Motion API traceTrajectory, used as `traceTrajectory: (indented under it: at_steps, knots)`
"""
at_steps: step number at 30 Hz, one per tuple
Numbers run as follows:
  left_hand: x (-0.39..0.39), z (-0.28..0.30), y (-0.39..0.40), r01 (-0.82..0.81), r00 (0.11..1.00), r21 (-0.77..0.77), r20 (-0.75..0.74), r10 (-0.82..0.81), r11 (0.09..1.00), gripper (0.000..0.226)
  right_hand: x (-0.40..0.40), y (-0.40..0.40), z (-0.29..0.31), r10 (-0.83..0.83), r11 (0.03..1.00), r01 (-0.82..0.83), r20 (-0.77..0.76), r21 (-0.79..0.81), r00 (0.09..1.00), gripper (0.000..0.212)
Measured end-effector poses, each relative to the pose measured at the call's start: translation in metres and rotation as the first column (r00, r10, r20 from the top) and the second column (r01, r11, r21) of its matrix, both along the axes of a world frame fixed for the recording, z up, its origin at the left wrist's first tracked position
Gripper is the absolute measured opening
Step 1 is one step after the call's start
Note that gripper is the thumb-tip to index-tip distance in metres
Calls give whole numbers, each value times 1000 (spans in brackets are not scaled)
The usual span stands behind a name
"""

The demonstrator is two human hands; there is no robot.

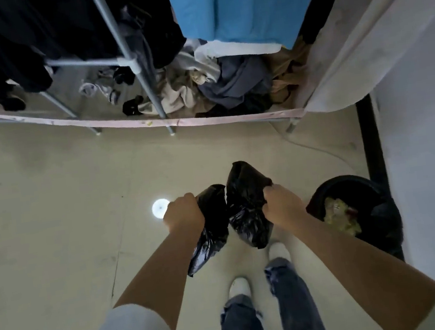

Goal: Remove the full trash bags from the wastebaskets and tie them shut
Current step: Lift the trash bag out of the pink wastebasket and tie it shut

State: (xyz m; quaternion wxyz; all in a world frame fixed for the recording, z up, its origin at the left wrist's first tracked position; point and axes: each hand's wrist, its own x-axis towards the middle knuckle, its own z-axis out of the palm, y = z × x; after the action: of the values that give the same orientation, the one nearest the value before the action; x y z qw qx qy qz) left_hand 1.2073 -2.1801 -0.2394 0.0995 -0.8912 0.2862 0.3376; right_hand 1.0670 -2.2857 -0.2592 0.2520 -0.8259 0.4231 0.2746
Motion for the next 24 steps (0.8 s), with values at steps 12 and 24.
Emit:
traceTrajectory:
  at_steps: [12,24]
  knots:
    - [20,-188,-112,-71,997,64,-31,73,995,33,66,-116,-187,38,999,-39,33,28,999,26]
    - [-27,-172,-115,199,979,37,27,-200,979,42,42,-135,-167,108,994,-108,51,-3,993,41]
